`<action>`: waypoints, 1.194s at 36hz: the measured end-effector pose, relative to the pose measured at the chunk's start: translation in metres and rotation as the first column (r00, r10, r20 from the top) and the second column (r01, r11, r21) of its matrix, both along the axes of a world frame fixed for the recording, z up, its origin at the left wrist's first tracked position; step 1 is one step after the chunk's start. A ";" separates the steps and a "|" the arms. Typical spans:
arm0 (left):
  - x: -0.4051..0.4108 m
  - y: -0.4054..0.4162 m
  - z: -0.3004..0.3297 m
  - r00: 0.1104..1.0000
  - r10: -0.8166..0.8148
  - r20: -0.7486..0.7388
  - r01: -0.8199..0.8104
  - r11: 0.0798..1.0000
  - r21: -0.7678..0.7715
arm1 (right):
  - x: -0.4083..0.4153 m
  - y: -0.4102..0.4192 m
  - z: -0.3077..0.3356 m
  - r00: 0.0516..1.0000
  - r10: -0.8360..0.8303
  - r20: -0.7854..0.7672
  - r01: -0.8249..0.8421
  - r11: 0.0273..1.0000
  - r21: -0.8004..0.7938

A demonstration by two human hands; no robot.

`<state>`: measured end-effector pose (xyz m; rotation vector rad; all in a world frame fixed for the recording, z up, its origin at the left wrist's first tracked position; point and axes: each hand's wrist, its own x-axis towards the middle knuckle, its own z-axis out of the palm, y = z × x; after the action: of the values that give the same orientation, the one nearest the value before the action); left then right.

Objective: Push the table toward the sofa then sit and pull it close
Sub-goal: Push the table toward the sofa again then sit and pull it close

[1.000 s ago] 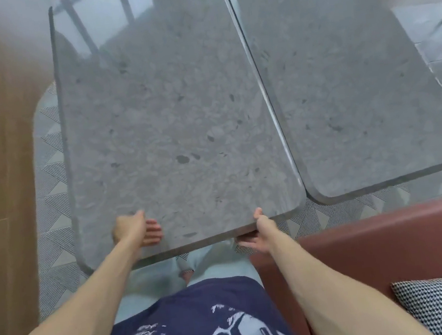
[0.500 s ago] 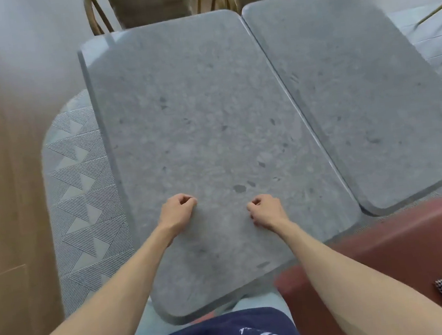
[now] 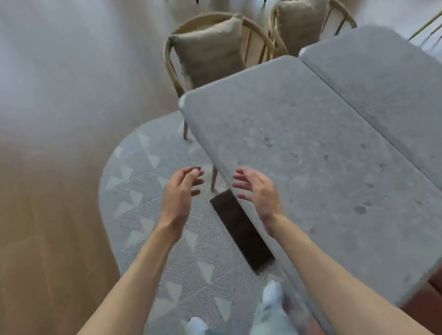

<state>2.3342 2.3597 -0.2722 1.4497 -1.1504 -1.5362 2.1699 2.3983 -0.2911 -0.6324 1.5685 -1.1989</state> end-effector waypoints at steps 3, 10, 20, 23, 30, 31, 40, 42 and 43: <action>0.048 -0.028 0.016 1.000 -0.012 0.006 0.012 0.998 -0.063 | 0.026 -0.027 0.023 1.000 -0.007 0.019 0.009 0.998 -0.065; 0.136 -0.125 0.055 0.997 0.044 -0.058 -0.057 0.970 -0.236 | 0.065 -0.119 0.066 0.999 -0.009 0.039 0.017 0.979 -0.203; 0.218 -0.320 0.075 0.994 0.084 -0.064 -0.101 0.936 -0.336 | 0.137 -0.339 0.074 0.998 0.009 0.065 0.013 0.945 -0.328; 0.239 -0.388 0.091 0.994 0.086 -0.064 -0.103 0.932 -0.348 | 0.167 -0.411 0.079 0.995 0.014 0.100 0.021 0.939 -0.344; 0.295 -0.534 0.138 0.984 0.133 -0.116 -0.170 0.889 -0.426 | 0.231 -0.567 0.123 0.993 0.119 0.009 -0.105 0.908 -0.405; 0.303 -0.554 0.140 0.983 0.134 -0.123 -0.175 0.885 -0.432 | 0.238 -0.589 0.130 0.992 0.128 -0.011 -0.121 0.902 -0.414; 0.336 -0.773 0.132 0.987 0.056 -0.150 -0.119 0.883 -0.455 | 0.285 -0.783 0.163 0.990 0.042 -0.136 -0.101 0.882 -0.461; 0.324 -0.823 0.143 0.989 -0.026 -0.145 -0.046 0.880 -0.472 | 0.282 -0.820 0.171 0.992 -0.021 -0.122 -0.037 0.891 -0.453; 0.316 -0.861 0.155 0.986 -0.062 -0.155 -0.025 0.863 -0.504 | 0.280 -0.850 0.181 0.993 -0.058 -0.108 -0.001 0.877 -0.481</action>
<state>2.6502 1.4986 -0.1168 0.9398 -1.3403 -1.2125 2.4494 1.5486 -0.1103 -1.0206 1.3793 -1.6189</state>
